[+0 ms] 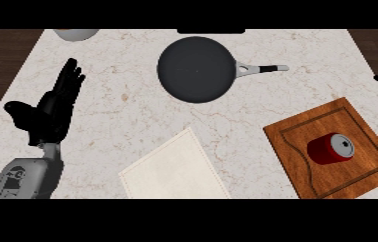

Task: Pick the can from the cutting board and place it in the pan

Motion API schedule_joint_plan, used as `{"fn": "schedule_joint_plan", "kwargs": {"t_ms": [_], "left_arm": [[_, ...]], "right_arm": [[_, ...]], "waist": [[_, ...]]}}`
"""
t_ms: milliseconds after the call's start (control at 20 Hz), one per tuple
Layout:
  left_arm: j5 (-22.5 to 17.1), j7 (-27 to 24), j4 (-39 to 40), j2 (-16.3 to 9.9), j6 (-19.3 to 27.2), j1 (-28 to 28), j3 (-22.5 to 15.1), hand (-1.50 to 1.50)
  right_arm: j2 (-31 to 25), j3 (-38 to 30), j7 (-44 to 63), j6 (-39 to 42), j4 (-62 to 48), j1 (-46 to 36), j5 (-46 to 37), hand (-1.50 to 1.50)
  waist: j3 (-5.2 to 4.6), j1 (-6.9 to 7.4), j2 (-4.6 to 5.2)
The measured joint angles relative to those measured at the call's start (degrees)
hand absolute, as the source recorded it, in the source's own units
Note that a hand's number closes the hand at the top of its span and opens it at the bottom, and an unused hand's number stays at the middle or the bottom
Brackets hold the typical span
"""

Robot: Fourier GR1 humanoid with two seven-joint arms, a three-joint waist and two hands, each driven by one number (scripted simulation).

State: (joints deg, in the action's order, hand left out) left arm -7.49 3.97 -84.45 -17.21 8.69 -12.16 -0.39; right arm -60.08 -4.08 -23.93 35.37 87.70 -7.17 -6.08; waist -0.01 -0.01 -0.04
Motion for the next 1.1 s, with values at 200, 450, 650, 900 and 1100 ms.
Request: {"fn": "schedule_joint_plan", "kwargs": {"t_ms": [200,450,650,900,1100], "left_arm": [[1.33,0.11,-0.04,1.40,0.64,-0.31,-0.23,0.00],[1.33,0.32,0.70,1.10,-0.89,-1.04,1.19,0.00],[2.26,0.23,1.24,2.07,-0.79,-1.58,1.31,0.00],[2.96,0.33,0.60,2.52,-1.30,-1.06,2.11,0.00],[3.29,0.80,-0.50,2.97,-1.83,-0.44,2.20,0.00]], "right_arm": [[3.52,2.51,-1.19,-0.80,-1.88,-0.54,-5.85,-1.50],[6.00,4.93,-2.81,-0.34,-4.97,-2.59,-11.02,-1.50],[7.88,6.88,-2.42,-0.29,-4.29,-3.13,-14.66,-1.50],[10.50,7.79,-2.33,-0.82,-2.79,-2.13,-19.32,-1.50],[11.74,9.01,-0.96,-0.53,-3.28,-4.19,-23.80,-1.50]], "waist": [[0.02,0.15,0.08],[0.01,0.28,0.11],[0.00,0.17,0.08],[0.00,0.08,0.03],[0.01,0.21,0.04]]}}
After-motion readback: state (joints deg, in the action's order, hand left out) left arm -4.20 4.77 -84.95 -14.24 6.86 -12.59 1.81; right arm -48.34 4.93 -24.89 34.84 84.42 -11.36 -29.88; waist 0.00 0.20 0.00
